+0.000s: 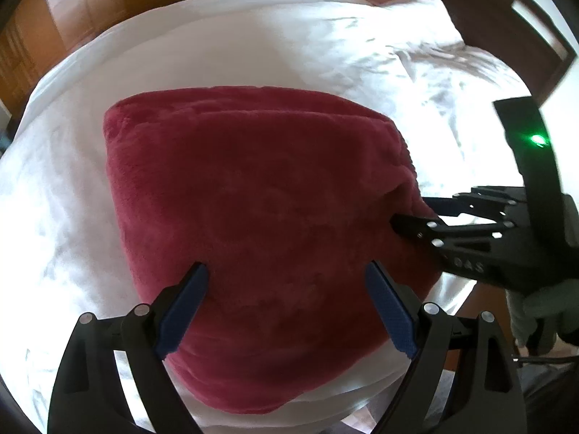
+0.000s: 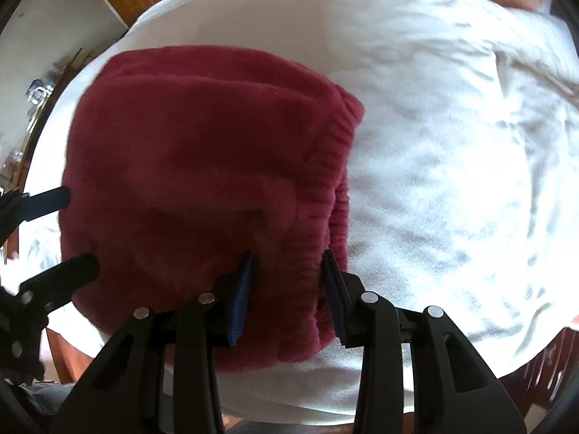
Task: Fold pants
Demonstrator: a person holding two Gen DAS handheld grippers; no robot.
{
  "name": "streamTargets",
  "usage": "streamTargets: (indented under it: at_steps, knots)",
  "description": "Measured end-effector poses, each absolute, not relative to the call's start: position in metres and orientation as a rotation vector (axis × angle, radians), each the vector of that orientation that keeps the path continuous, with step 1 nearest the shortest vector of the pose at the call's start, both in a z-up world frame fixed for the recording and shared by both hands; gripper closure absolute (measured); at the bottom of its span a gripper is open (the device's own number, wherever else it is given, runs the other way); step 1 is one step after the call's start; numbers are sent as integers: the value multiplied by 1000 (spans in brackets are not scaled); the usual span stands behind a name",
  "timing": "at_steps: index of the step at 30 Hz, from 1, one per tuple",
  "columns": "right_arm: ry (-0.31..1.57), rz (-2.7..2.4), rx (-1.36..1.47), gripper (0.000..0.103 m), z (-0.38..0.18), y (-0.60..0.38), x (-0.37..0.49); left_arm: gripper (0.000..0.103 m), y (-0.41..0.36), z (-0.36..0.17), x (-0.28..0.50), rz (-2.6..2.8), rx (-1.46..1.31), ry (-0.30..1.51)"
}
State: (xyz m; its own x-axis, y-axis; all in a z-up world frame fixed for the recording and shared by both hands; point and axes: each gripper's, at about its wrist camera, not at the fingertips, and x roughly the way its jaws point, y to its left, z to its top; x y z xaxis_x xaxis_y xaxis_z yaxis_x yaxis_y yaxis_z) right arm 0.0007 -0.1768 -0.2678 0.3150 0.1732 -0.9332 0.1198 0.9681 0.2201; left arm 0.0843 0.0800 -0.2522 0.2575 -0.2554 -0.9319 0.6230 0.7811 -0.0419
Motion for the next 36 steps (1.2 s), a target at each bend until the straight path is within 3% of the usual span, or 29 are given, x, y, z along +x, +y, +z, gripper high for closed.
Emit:
streamTargets:
  at_steps: [36]
  knots:
    - [1301,-121,319,55,-314,-159,29,16,107,-241,120,-572,445,1102]
